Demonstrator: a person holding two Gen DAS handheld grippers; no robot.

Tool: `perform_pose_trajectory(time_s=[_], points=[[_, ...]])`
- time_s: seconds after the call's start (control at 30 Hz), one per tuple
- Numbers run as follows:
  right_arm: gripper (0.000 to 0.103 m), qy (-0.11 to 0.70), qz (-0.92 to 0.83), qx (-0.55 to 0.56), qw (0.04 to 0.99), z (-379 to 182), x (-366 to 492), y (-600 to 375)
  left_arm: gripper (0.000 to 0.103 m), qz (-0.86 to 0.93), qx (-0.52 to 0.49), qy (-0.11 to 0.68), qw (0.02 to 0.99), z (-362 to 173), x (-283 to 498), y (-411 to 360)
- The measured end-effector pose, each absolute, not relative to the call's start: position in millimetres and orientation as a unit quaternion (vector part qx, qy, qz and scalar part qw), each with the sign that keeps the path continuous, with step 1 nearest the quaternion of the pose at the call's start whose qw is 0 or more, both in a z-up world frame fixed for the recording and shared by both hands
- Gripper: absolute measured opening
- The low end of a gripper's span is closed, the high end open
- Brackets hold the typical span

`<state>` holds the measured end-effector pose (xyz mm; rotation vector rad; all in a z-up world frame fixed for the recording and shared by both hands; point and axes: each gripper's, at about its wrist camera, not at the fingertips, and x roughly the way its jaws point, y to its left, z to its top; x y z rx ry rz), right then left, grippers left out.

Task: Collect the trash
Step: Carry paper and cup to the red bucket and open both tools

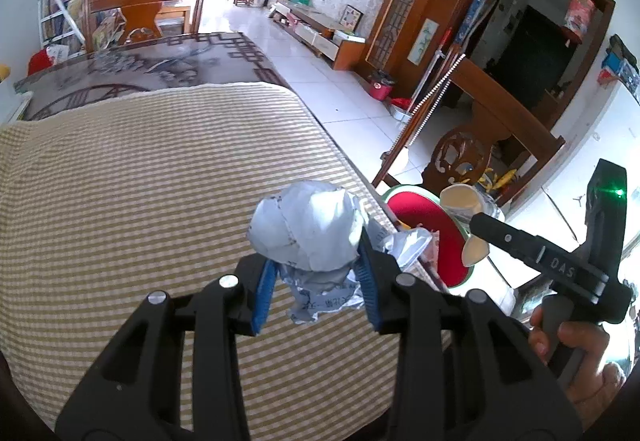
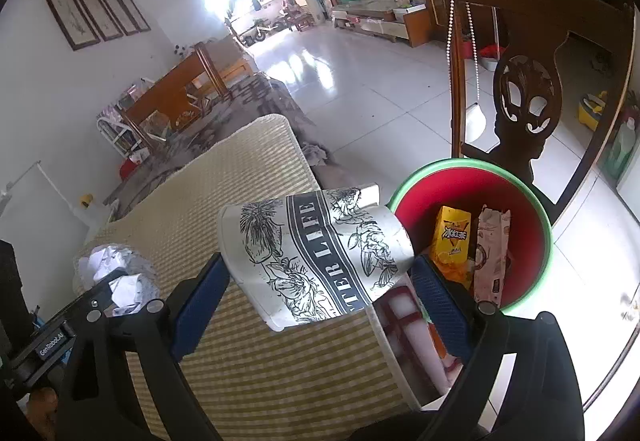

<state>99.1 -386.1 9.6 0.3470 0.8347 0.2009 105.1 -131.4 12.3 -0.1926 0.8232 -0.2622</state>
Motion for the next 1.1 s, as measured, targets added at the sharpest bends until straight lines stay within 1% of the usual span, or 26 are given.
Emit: perform_pose_trajectory(time_s=[0.37,0.63,1.1], points=[[0.089,0.388,0.047,0.174,0.904,14,93,-436,0.036,-0.164,-0.065,0.407,0.896,8,115,-175],[0.089,0.392,0.006,0.190,0.900,3,90,-474,0.036,-0.183,-0.043,0.425,0.885,-10,132,-203],[0.089,0.390,-0.037,0.198,0.898,-3,113,-517,0.036,-0.237,-0.042,0.464,0.853,-43,185,-268]])
